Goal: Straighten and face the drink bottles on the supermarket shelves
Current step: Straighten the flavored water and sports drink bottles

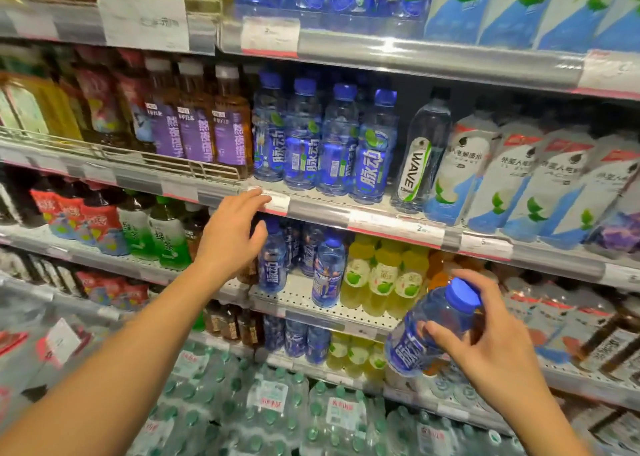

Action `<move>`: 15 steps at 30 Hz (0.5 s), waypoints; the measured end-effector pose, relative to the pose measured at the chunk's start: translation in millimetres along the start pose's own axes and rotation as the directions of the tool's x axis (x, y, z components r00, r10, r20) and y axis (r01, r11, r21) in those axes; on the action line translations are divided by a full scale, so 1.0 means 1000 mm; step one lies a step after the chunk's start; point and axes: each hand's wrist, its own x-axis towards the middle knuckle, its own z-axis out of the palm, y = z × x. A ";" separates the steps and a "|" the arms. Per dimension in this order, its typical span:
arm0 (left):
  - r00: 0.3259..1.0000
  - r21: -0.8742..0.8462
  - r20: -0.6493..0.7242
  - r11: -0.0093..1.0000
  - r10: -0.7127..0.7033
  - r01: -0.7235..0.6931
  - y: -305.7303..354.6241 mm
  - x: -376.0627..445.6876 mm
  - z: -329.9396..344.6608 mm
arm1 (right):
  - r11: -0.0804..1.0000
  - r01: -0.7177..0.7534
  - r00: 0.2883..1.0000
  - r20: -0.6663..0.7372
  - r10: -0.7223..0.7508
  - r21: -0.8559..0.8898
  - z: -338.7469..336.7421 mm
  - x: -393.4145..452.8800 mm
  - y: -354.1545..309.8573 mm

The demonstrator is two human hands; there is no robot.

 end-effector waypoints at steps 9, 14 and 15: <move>0.989 0.151 0.130 0.984 0.071 -0.091 -0.026 0.010 0.020 | 0.992 0.080 0.997 -0.018 -0.079 0.097 0.085 0.049 -0.047; 0.986 0.136 0.116 0.982 0.117 -0.132 -0.042 0.011 0.024 | 0.991 0.109 0.994 0.010 -0.110 0.073 0.141 0.079 -0.063; 0.985 0.134 0.116 0.981 0.126 -0.142 -0.044 0.013 0.024 | 0.992 0.112 0.993 0.025 -0.113 0.066 0.152 0.083 -0.064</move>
